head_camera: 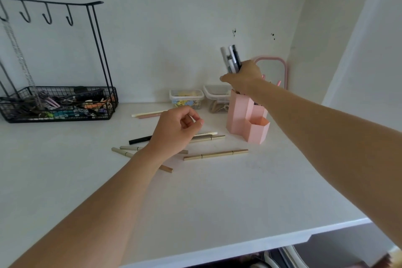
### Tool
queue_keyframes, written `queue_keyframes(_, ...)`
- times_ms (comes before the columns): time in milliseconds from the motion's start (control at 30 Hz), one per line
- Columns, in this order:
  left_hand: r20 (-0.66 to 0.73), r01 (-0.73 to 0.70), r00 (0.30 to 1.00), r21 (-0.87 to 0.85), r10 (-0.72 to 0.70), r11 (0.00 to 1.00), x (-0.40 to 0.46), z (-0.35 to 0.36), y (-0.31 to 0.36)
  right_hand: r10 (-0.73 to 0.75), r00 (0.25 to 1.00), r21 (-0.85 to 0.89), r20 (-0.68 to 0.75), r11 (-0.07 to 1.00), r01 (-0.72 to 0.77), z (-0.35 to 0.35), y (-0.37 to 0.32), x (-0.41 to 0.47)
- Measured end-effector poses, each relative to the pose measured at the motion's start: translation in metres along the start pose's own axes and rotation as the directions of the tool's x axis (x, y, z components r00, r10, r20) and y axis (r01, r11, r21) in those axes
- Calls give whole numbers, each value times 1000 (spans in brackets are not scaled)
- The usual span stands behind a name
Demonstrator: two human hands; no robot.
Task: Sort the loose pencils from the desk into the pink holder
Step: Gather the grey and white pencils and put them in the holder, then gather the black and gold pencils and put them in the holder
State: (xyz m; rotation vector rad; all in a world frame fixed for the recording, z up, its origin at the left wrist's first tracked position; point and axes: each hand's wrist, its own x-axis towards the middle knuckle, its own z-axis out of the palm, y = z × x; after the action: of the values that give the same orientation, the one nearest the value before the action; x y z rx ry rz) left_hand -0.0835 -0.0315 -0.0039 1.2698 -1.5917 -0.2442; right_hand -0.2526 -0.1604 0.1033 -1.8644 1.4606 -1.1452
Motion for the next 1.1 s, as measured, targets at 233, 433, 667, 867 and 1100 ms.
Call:
queue_keyframes(233,-26,6,1000,-6,-6,1000,0,-2,-2,62,996,-198,62,979,-48,-5,8,-3)
queue_keyframes(433,-35,43,998,-4,-43,999,1,-3,-8,62,996,-19,63,998,-61,-7,17,-4)
queue_keyframes(667,-67,67,996,-3,-67,998,2,-8,-13,-35,999,84,-16,996,36,-9,23,-11)
queue_keyframes(867,-219,165,965,96,-141,982,10,-23,-21,-608,756,-265,-243,791,552,0,7,-33)
queue_keyframes(1100,-606,581,639,-24,-474,814,8,-61,-48,-384,723,-211,574,784,584,100,-11,-67)
